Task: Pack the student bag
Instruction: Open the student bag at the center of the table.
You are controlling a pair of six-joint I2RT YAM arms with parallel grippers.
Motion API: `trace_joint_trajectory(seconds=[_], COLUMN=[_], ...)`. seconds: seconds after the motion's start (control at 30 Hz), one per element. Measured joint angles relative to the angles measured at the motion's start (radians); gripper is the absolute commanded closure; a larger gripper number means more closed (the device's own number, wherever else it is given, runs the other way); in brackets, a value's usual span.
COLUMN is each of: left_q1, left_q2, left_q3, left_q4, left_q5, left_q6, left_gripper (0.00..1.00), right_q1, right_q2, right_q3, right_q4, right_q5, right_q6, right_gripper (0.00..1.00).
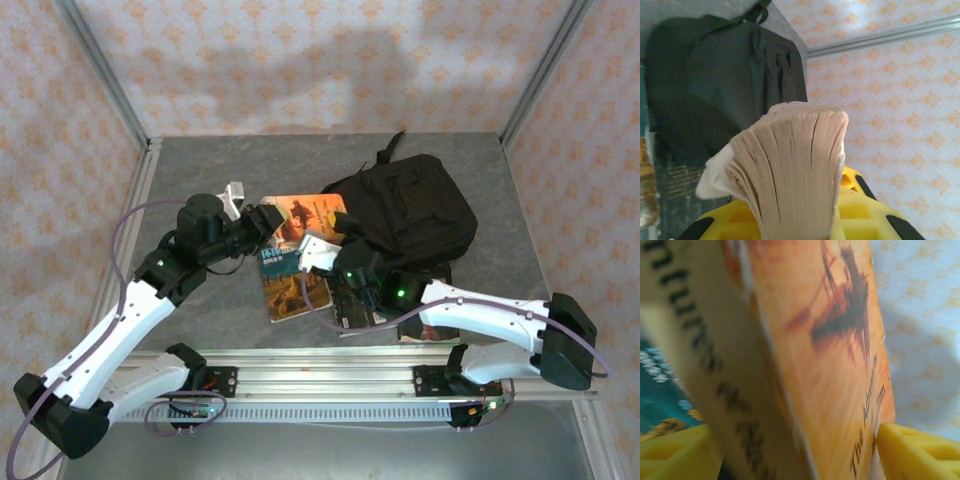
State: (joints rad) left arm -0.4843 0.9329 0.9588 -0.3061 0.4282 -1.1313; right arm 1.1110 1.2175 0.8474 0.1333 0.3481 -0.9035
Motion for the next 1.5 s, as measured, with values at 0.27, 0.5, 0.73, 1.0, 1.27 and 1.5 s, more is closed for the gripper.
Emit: trace_joint_trajectory(seconds=[0.27,0.5,0.73,1.0,1.27,1.5], left_q1=[0.001,0.001,0.001,0.001,0.001,0.001], left_q2=[-0.111,-0.172,-0.246,-0.348,-0.313,-0.313], left_q3=[-0.014,-0.193,-0.279,-0.337,-0.34,-0.348], left_q4=[-0.187,-0.214,-0.286,-0.29,-0.29,-0.289], left_q5=[-0.214,-0.23,-0.227,-0.227,-0.227,-0.227], left_q6=[0.14,0.211,0.278,0.297,0.31,0.32], left_gripper=[1.0,1.0,1.0,1.0,1.0,1.0], right_q1=[-0.069,-0.189,-0.224,-0.335,-0.365,-0.427], right_q2=[-0.141,0.063,0.322,0.594,0.751,0.836], right_q3=[0.045,0.419,0.573,0.801,0.874,0.858], right_q4=[-0.152,-0.393,-0.617,-0.837,-0.896,-0.896], right_q5=[-0.346,-0.129,-0.031,-0.079,-0.079,-0.131], right_q6=[0.259,0.622,0.766,0.908,0.987,1.039], right_gripper=[0.21,0.26,0.18,0.02,0.14,0.72])
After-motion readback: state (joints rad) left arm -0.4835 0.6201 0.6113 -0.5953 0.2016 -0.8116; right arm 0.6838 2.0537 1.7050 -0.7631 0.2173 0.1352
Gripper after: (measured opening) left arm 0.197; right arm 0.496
